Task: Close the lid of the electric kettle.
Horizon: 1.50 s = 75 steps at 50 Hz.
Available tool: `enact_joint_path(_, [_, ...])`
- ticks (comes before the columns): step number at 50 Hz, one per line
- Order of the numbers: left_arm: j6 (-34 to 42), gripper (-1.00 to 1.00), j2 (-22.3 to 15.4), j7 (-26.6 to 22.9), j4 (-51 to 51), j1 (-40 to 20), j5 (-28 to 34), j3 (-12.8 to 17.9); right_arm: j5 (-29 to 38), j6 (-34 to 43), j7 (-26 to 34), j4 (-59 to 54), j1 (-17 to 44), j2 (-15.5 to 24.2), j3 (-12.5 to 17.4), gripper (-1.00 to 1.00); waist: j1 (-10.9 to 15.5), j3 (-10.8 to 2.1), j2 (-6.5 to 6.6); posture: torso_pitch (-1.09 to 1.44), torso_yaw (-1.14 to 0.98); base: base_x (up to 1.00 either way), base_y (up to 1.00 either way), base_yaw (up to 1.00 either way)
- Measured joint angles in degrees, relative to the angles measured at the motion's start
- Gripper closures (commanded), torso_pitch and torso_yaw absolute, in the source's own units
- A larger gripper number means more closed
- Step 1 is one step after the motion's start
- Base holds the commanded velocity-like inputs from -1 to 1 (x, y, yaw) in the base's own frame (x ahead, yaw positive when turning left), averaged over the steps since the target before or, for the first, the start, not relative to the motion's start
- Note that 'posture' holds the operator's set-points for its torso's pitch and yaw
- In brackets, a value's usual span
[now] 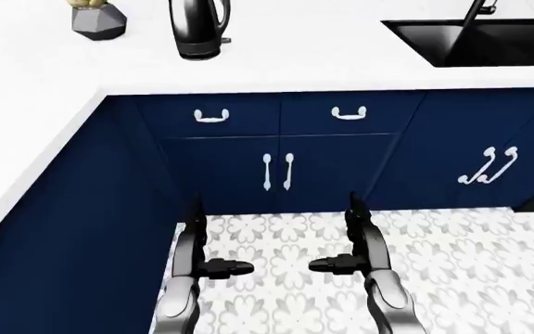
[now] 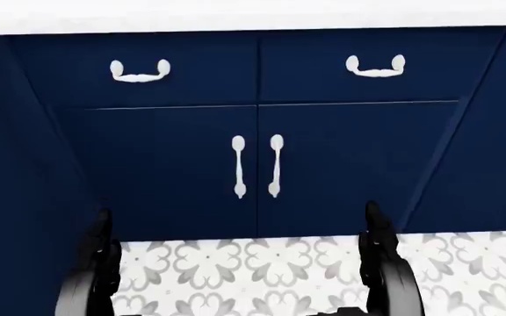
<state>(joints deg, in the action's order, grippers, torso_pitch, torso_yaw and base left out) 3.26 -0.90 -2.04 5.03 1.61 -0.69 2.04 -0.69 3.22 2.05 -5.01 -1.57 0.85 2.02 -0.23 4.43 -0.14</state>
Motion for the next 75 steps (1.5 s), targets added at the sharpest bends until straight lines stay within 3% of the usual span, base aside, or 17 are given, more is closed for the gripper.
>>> enact_joint_path(1, [-0.24,-1.0,-0.08,-0.01,-0.78,-0.05,-0.02,0.05,0.13,-0.19,-0.03,0.77,0.0,0.11,-0.13,-1.0,-0.06,-0.61,-0.23,0.0,0.0,0.0,0.0,0.0])
enact_joint_path(3, [-1.83,-1.0,-0.2,0.11,-2.66,-1.24,0.1,0.18,0.52,-2.28,-0.21,1.52,1.36,0.24,0.01,-1.0,0.34,-3.5,-0.22,0.0,0.0,0.0,0.0,0.0])
enact_joint_path(5, [-3.48,-1.0,-0.19,0.09,-1.71,-1.77,0.19,0.14,0.73,-3.52,-0.27,0.73,1.5,-0.01,-0.26,-1.0,0.45,-2.42,-0.55,0.0,0.0,0.0,0.0,0.0])
enact_joint_path(22, [-4.03,-1.0,-0.37,-0.21,0.98,-1.34,0.3,0.5,1.18,-3.58,-0.17,-1.78,1.04,0.27,0.01,-1.0,0.4,-4.2,-0.25,0.0,0.0,0.0,0.0,0.0])
enact_joint_path(32, [-3.46,-1.0,-0.76,-0.45,1.11,-1.55,-0.24,1.19,1.38,-3.17,-0.15,-1.38,0.78,0.49,0.34,-1.0,0.41,-3.9,-0.19,0.0,0.0,0.0,0.0,0.0])
enact_joint_path(37, [-1.13,-1.0,-1.65,-0.79,-2.32,-1.81,-1.64,3.21,0.3,-0.84,0.3,2.95,0.29,1.28,2.24,-1.0,0.42,-3.7,-0.17,0.0,0.0,0.0,0.0,0.0])
enact_joint_path(45, [6.97,-1.0,-3.4,-1.03,-14.3,-0.77,-5.25,8.4,-1.31,3.86,1.14,11.15,-0.53,2.77,6.55,-1.0,0.3,-3.46,-0.2,0.0,0.0,0.0,0.0,0.0])
enact_joint_path(52, [17.6,-1.0,-5.37,-0.85,-29.6,-0.87,-8.85,15.92,-2.31,9.09,2.31,19.15,-1.4,3.76,11.04,-1.0,0.34,-3.38,0.01,0.0,0.0,0.0,0.0,0.0])
enact_joint_path(57, [21.64,-1.0,-6.88,-1.35,-33.21,-1.78,-10.32,20.18,-2.8,12.03,3.86,23.17,-1.67,4.45,13.69,-1.0,0.36,-3.29,0.21,0.0,0.0,0.0,0.0,0.0])
enact_joint_path(66, [32.47,-1.0,-12.94,0.27,-41.32,-4.16,-19.13,33.88,-4.27,18.2,7.55,30.87,-2.63,5.24,18.94,-1.0,0.25,-2.65,0.23,0.0,0.0,0.0,0.0,0.0])
enact_joint_path(75, [40.61,-1.0,-18.63,1.78,-47.09,-5.43,-27.01,44.54,-3.22,25.8,11.27,40.9,-2.22,6.71,25.01,-1.0,0.3,-2.42,0.71,0.0,0.0,0.0,0.0,0.0])
